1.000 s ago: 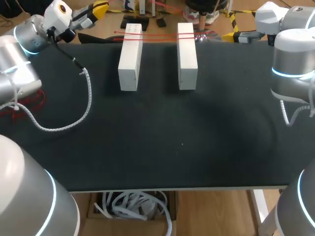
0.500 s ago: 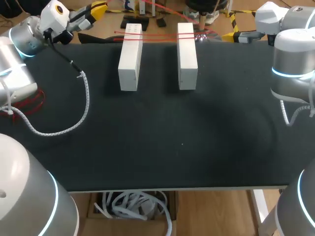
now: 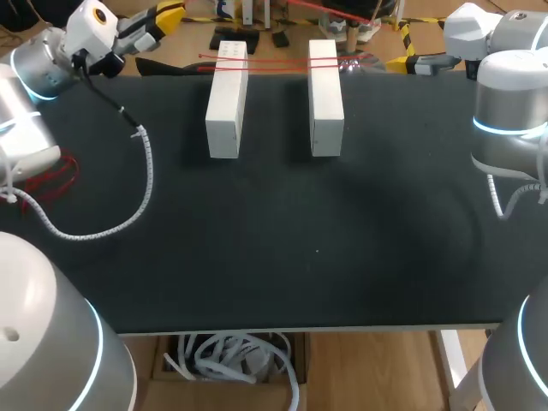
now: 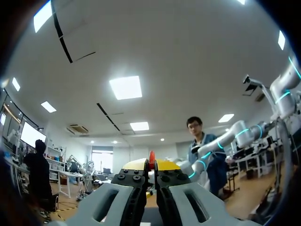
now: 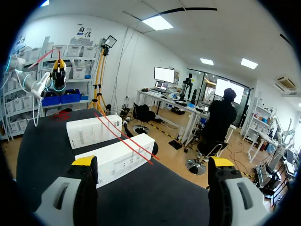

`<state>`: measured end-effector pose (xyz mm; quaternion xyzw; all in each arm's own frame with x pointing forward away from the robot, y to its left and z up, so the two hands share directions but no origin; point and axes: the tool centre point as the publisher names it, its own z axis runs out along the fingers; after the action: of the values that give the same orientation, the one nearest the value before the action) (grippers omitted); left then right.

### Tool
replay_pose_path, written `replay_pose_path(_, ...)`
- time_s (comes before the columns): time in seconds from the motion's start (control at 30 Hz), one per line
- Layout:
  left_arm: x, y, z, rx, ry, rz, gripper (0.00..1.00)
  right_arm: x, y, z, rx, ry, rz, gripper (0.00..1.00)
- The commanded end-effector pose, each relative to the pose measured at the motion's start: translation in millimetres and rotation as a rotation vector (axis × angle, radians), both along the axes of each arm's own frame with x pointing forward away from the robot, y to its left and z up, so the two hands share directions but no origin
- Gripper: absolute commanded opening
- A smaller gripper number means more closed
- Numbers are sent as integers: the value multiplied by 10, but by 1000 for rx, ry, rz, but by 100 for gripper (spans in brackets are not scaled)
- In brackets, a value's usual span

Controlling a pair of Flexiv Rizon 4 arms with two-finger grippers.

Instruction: Grab the tape and strap the tape.

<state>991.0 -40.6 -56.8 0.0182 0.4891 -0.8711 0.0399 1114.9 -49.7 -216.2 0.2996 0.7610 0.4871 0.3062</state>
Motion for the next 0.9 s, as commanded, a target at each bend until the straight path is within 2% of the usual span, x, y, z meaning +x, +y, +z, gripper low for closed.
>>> replay_pose_path(0.03, -22, -4, 21, 5, 2, 8, 0, -3, -2, 0, 1, 0, 0, 100)
replay_pose_path(0.57, -22, -4, 21, 5, 2, 8, 0, -3, -2, 0, 1, 0, 0, 100)
replay_pose_path(0.73, -22, -4, 21, 5, 2, 8, 0, 73, -157, 135, 104, -40, -134, 100)
replay_pose_path(0.9, -22, -4, 21, 5, 2, 8, 0, -109, -132, 145, 174, -71, -222, 100)
